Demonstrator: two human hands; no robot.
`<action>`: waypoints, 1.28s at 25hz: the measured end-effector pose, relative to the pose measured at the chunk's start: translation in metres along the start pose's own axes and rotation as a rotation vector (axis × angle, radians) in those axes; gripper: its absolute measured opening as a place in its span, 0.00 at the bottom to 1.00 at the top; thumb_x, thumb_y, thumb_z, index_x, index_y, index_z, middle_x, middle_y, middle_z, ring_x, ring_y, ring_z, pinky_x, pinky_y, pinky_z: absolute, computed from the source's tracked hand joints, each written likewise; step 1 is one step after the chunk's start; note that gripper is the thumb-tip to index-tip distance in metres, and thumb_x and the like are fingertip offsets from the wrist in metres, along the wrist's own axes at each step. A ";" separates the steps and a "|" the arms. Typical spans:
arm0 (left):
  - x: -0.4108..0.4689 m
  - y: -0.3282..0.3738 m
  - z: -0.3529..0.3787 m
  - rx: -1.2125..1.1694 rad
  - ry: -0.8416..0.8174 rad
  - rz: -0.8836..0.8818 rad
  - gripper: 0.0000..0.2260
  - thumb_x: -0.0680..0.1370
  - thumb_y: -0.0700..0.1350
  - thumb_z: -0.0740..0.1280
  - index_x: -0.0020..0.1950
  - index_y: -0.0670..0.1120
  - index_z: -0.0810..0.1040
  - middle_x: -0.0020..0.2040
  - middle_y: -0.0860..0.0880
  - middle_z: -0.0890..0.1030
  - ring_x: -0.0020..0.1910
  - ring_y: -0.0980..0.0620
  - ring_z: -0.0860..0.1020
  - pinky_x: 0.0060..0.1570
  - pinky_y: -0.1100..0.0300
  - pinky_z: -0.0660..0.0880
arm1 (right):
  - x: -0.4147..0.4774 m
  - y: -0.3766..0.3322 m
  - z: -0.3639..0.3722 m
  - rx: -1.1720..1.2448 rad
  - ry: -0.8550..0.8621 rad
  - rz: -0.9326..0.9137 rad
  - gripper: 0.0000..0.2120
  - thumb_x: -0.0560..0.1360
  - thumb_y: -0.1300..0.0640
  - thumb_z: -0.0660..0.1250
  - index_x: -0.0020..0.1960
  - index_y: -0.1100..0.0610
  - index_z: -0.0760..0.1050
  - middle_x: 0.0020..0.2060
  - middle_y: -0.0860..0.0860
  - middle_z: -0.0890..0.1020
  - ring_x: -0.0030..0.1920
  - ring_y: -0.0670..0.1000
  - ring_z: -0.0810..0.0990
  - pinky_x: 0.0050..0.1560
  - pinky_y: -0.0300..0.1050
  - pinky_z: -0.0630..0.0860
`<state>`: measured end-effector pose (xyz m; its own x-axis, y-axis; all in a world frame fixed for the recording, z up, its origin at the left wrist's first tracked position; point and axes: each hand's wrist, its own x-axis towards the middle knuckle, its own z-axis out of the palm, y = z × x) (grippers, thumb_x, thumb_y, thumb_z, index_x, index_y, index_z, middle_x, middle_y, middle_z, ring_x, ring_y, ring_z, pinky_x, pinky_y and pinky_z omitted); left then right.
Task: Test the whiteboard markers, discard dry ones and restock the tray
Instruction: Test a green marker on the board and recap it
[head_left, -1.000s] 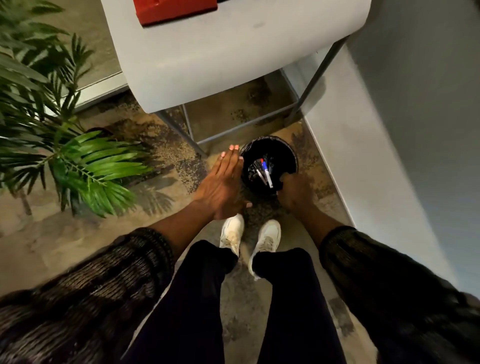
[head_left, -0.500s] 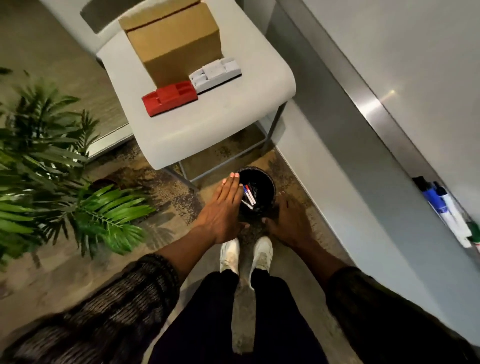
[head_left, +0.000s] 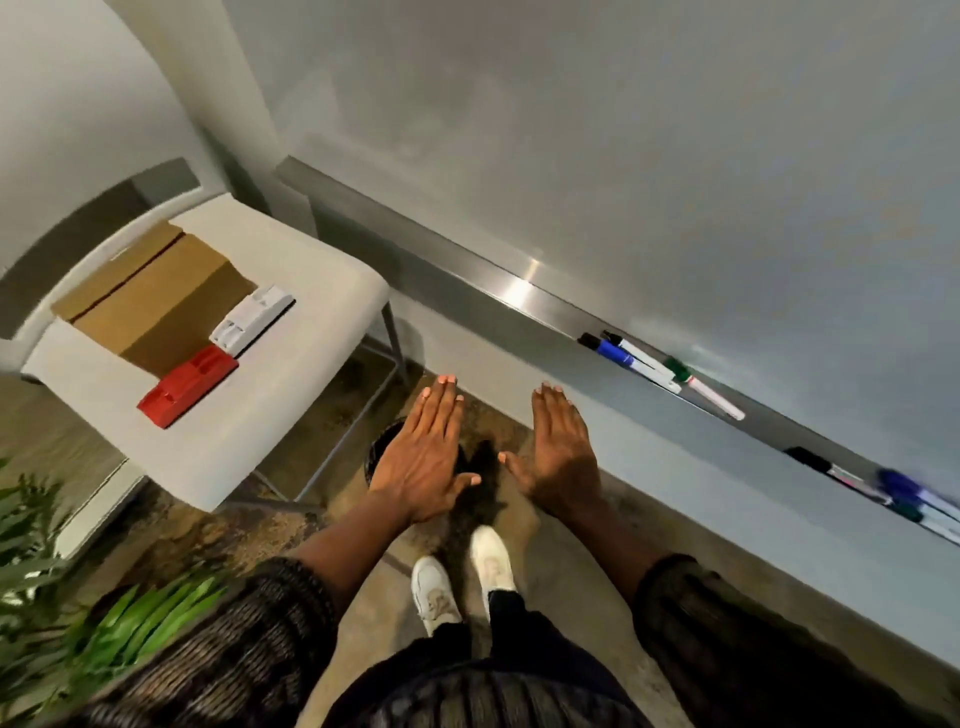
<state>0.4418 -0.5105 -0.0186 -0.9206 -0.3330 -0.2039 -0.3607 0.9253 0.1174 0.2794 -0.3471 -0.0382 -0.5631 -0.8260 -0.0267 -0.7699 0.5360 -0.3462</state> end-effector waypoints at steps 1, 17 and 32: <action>0.008 0.007 -0.004 0.015 0.006 0.048 0.50 0.82 0.73 0.52 0.86 0.36 0.42 0.85 0.33 0.36 0.85 0.36 0.34 0.85 0.41 0.38 | -0.008 0.010 -0.007 -0.013 0.053 0.016 0.45 0.76 0.39 0.70 0.80 0.68 0.62 0.79 0.66 0.66 0.80 0.65 0.64 0.79 0.62 0.64; 0.101 0.158 -0.032 0.215 -0.042 0.428 0.47 0.85 0.69 0.52 0.85 0.37 0.34 0.83 0.34 0.28 0.83 0.36 0.28 0.85 0.41 0.37 | -0.096 0.134 -0.080 -0.047 0.194 0.503 0.41 0.82 0.37 0.62 0.85 0.60 0.53 0.84 0.58 0.57 0.84 0.59 0.55 0.82 0.52 0.50; 0.192 0.215 -0.027 0.214 -0.116 0.288 0.49 0.84 0.70 0.51 0.83 0.37 0.29 0.82 0.34 0.26 0.82 0.36 0.27 0.85 0.41 0.36 | -0.029 0.241 -0.115 -0.243 0.303 0.357 0.14 0.78 0.54 0.73 0.62 0.58 0.80 0.53 0.56 0.83 0.53 0.59 0.80 0.53 0.54 0.77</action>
<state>0.1834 -0.3799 -0.0064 -0.9523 -0.0418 -0.3022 -0.0383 0.9991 -0.0176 0.0760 -0.1736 -0.0132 -0.8368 -0.5163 0.1820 -0.5416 0.8294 -0.1369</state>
